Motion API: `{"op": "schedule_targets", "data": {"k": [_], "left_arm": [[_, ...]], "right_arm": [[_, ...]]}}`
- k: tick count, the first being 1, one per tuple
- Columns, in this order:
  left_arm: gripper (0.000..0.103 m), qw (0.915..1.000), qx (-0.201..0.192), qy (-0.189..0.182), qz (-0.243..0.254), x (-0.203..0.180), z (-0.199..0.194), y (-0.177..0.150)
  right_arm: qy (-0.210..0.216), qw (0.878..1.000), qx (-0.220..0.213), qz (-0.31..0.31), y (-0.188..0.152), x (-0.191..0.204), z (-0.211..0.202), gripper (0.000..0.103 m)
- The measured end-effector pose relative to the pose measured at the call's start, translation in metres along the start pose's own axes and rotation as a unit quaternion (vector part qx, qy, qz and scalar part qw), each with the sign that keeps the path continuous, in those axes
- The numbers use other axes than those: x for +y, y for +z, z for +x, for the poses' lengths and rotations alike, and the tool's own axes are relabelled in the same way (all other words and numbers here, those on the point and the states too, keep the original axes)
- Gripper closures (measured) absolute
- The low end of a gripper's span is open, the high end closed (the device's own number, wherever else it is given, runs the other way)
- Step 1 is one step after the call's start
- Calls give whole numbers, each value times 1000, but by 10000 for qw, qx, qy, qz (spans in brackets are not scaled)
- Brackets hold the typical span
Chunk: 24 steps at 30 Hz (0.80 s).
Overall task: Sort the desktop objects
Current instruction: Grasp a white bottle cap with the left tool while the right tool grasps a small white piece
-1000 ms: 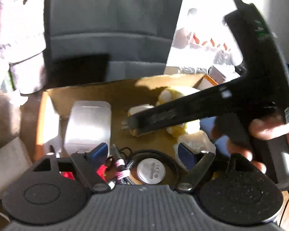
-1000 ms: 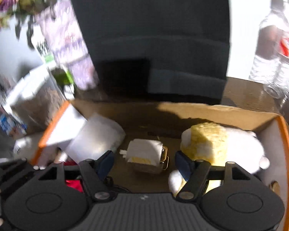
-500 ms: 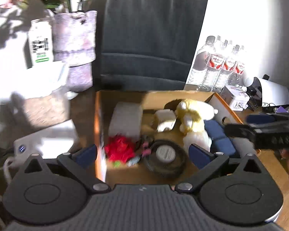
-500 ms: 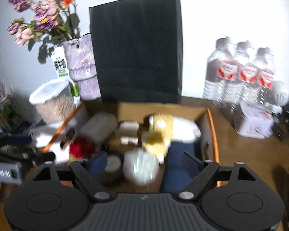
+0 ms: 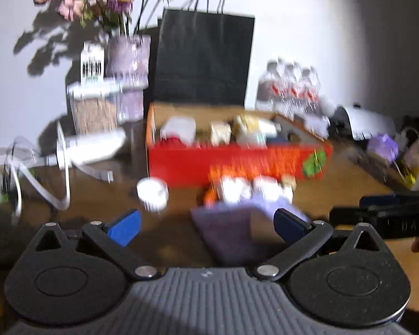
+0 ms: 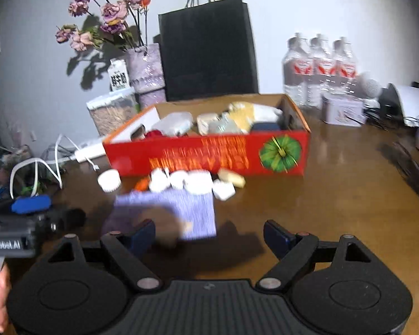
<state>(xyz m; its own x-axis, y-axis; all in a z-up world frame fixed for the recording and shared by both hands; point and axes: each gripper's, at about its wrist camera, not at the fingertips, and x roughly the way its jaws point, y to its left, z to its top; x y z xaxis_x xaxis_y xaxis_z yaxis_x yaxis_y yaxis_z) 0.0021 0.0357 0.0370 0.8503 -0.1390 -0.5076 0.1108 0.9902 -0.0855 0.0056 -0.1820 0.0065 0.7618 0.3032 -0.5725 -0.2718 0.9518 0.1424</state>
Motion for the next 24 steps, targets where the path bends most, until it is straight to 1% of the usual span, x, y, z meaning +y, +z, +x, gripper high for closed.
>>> {"op": "schedule_targets", "data": {"k": [1, 2, 4, 5, 8, 9, 11, 13, 15, 17, 20, 24], "left_arm": [[0, 9999, 128, 8, -33, -2, -2, -8], [0, 9998, 176, 29, -86, -3, -6, -15], [0, 9995, 76, 200, -246, -5, -17, -29], [0, 9994, -12, 234, -259, -7, -23, -34], [0, 9994, -229, 245, -20, -13, -34, -47], [0, 9993, -238, 275, 75, -14, -35, -49], [0, 9995, -89, 269, 162, -17, -33, -51], [0, 9997, -25, 164, 175, -16, -32, -51], [0, 9998, 165, 117, 74, -13, -26, -52], [0, 9990, 424, 79, -81, -9, -19, -52], [0, 9981, 540, 129, -275, -4, -15, -52], [0, 9977, 598, 146, -267, -5, -14, -53]], "right_arm": [[-57, 9999, 44, -95, -9, 4, -4, 19], [-84, 9998, 94, -180, -16, 8, -7, 18], [-108, 9995, 112, -268, -28, 13, -14, 18], [-139, 9995, 26, -272, -36, 14, -20, 18], [-114, 9997, -21, -198, -45, 13, -27, 18], [-93, 9999, -15, -138, -46, 12, -27, 18], [-46, 9999, 93, -62, -48, 12, -25, 18], [-47, 9999, 152, -47, -52, 14, -23, 18], [-59, 9999, 111, 15, -56, 14, -26, 18], [20, 9999, 111, 64, -57, 12, -27, 18], [36, 9997, 106, 203, -57, 9, -27, 18], [120, 9992, 163, 356, -57, 4, -25, 18]]}}
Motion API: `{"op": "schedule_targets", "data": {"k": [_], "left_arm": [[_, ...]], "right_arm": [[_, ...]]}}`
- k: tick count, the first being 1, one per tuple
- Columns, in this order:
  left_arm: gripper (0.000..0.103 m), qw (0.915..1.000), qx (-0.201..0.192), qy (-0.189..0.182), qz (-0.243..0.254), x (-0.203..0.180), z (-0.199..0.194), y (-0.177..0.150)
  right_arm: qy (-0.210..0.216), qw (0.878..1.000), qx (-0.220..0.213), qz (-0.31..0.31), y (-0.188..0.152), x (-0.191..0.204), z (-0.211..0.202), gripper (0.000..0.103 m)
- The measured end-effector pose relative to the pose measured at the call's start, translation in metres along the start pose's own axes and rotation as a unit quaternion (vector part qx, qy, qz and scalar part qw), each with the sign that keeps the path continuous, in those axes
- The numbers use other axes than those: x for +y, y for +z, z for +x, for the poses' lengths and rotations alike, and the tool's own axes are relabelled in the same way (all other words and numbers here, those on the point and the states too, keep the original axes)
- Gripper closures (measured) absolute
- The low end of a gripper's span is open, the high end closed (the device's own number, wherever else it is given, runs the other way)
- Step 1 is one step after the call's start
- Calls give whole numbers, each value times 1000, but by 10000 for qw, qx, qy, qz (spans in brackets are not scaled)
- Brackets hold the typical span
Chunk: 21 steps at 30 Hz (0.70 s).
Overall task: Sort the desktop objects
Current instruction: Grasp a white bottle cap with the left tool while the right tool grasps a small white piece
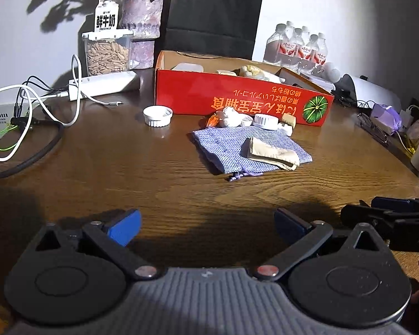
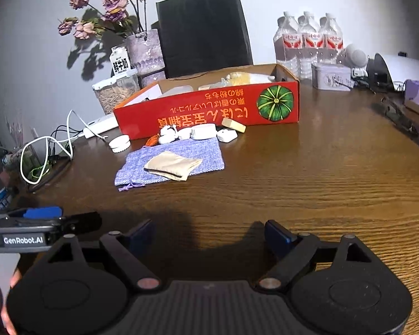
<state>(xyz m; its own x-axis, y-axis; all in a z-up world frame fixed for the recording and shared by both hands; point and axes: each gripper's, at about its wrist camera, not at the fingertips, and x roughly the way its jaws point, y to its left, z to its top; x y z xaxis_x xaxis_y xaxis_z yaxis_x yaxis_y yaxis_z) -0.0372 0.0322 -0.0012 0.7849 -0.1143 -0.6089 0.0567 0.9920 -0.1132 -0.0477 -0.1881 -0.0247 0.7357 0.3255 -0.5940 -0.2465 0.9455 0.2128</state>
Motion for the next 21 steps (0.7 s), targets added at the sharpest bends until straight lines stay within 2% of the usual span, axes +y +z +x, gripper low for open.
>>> {"op": "schedule_targets", "data": {"k": [7, 10, 12, 14, 18, 21], "left_arm": [[0, 9999, 64, 47, 130, -5, 2, 0], [0, 9998, -152, -126, -21, 4, -3, 5], [0, 9991, -401, -126, 46, 10, -6, 17], [0, 9978, -603, 88, 244, 16, 0, 38], [3, 9960, -657, 315, 517, 33, 32, 77], [7, 9951, -629, 483, 589, 45, 62, 96]], "right_arm": [[-21, 10000, 39, -63, 0, 3, 2, 17], [-62, 9999, 109, -99, 6, 4, 4, 17], [84, 9998, 54, -191, 17, 4, 7, 17], [107, 9994, -58, -312, 31, 7, 13, 20], [125, 9962, -147, -844, 57, 21, 35, 29], [234, 9932, 95, -1136, 70, 29, 61, 30]]}}
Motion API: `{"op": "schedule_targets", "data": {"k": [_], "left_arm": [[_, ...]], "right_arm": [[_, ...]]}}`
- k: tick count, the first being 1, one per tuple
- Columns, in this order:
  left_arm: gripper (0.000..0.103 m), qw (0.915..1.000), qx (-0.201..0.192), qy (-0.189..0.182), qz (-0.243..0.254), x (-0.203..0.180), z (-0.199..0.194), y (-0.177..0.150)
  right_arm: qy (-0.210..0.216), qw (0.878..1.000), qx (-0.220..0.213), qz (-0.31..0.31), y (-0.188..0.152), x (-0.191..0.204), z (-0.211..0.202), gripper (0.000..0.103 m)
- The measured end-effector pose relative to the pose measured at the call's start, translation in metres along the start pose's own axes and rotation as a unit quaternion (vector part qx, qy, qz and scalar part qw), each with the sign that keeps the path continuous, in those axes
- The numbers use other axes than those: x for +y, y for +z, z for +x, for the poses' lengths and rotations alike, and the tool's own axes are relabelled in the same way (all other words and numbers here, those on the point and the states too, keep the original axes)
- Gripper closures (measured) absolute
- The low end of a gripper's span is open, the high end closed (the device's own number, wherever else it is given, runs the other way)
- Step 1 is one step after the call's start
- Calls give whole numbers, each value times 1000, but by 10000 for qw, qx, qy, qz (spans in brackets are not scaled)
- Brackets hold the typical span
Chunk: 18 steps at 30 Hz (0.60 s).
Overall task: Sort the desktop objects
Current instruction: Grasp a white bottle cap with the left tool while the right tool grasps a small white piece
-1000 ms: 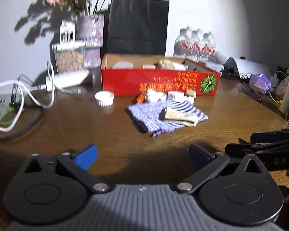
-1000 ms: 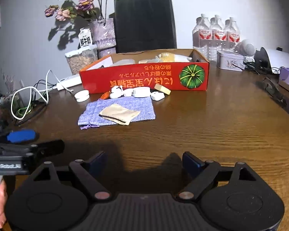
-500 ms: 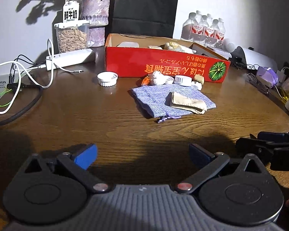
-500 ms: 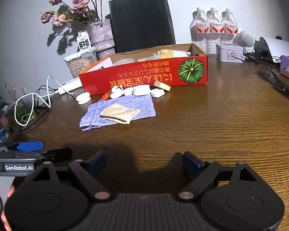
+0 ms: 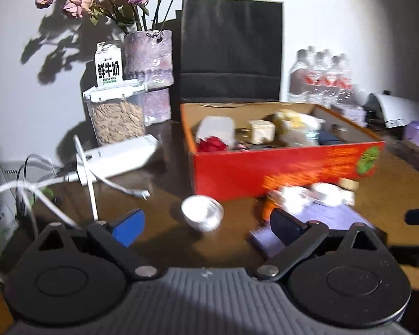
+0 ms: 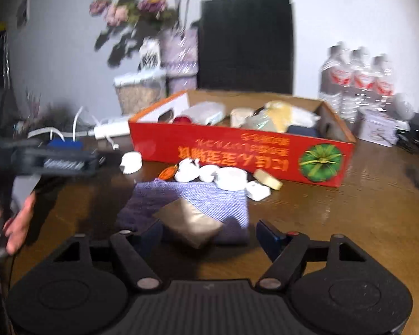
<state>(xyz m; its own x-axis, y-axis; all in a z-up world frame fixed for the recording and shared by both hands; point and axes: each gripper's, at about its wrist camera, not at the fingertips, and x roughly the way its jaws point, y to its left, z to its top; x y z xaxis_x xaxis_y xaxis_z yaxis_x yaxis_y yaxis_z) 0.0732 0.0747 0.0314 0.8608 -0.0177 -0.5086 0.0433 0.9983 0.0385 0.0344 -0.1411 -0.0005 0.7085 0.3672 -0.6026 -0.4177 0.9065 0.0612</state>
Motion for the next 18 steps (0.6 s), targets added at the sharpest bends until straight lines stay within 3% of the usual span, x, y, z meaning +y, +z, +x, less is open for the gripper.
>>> {"op": "schedule_targets", "data": {"k": [3, 5, 8, 12, 15, 18], "left_arm": [[11, 9994, 232, -114, -209, 12, 31, 5], [14, 9978, 408, -245, -469, 18, 47, 5], [23, 9966, 544, -375, -483, 21, 61, 5], [58, 9949, 601, -564, -580, 25, 63, 0], [61, 9941, 555, -645, -672, 27, 62, -1], [61, 9948, 495, -601, -657, 25, 58, -1]], "right_arm": [[157, 9998, 34, -83, 10, 4, 22, 35], [173, 9997, 112, -135, 15, 7, 34, 46], [208, 9993, 154, -253, 13, 10, 44, 52], [293, 9989, 120, -345, 5, 13, 46, 60], [536, 9981, 85, -277, 4, 13, 44, 84], [508, 9982, 42, -314, 3, 18, 42, 92]]}}
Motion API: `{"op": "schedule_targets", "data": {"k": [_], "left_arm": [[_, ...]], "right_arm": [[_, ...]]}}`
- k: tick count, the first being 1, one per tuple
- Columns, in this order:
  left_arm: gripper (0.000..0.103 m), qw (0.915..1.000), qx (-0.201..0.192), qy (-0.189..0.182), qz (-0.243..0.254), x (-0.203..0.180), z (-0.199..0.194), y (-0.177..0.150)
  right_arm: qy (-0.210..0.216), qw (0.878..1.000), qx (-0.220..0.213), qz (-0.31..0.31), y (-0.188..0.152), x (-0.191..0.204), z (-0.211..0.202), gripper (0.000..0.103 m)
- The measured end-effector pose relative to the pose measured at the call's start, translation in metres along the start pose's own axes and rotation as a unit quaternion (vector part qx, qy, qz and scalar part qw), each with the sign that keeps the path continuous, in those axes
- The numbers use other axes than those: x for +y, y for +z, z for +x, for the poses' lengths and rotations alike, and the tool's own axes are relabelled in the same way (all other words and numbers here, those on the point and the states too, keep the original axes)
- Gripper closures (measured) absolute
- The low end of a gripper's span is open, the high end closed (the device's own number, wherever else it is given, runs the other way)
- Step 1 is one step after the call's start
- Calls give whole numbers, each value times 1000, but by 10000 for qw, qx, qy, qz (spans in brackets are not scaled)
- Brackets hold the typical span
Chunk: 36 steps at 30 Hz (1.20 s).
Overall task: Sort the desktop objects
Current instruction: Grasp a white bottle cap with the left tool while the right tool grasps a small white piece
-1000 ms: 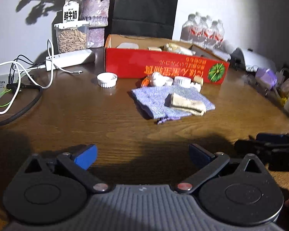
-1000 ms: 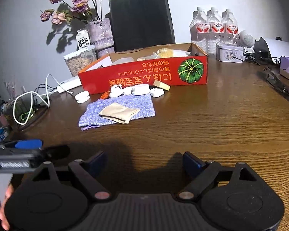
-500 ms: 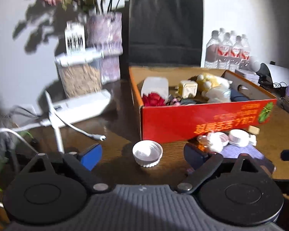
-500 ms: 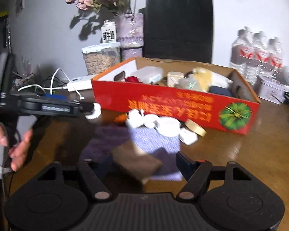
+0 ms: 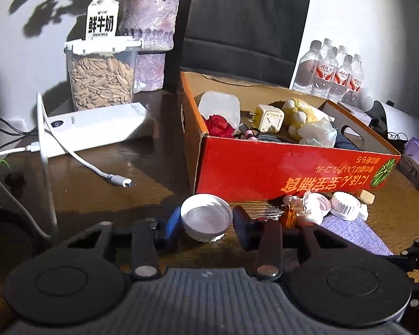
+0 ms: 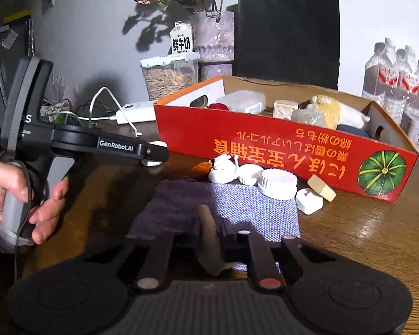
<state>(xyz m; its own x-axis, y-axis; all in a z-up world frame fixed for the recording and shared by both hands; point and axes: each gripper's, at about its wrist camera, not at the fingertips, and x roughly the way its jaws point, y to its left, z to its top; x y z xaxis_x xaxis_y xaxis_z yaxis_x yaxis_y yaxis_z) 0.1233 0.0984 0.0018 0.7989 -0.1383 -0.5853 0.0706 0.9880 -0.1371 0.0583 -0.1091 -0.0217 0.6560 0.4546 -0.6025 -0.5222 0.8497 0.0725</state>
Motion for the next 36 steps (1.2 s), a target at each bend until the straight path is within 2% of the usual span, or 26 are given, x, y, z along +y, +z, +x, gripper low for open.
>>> {"op": "schedule_targets", "data": {"k": [4, 6, 8, 13, 18, 27, 36], "left_arm": [[62, 9998, -75, 161, 25, -8, -15, -6], [62, 9993, -274, 268, 45, -15, -36, -10], [62, 9986, -459, 254, 10, -23, -59, -18], [62, 9990, -438, 26, 34, -48, -96, -37], [62, 9983, -500, 125, 288, -67, -123, -50], [61, 9981, -319, 25, 535, -92, -147, -75], [61, 9965, -468, -71, 692, -102, -166, -82]], "right_arm": [[-68, 9996, -178, 197, 4, 0, -16, 93], [-151, 9990, -320, 274, 4, -2, -30, 93], [-285, 9981, -397, 371, 1, -5, -43, 93], [-778, 9942, -354, 653, -9, -18, -62, 94], [-994, 9903, -343, 904, -28, -27, -83, 94], [-1083, 9897, -310, 880, -60, -13, -121, 94], [-1214, 9876, -304, 951, -73, -13, -139, 94]]}}
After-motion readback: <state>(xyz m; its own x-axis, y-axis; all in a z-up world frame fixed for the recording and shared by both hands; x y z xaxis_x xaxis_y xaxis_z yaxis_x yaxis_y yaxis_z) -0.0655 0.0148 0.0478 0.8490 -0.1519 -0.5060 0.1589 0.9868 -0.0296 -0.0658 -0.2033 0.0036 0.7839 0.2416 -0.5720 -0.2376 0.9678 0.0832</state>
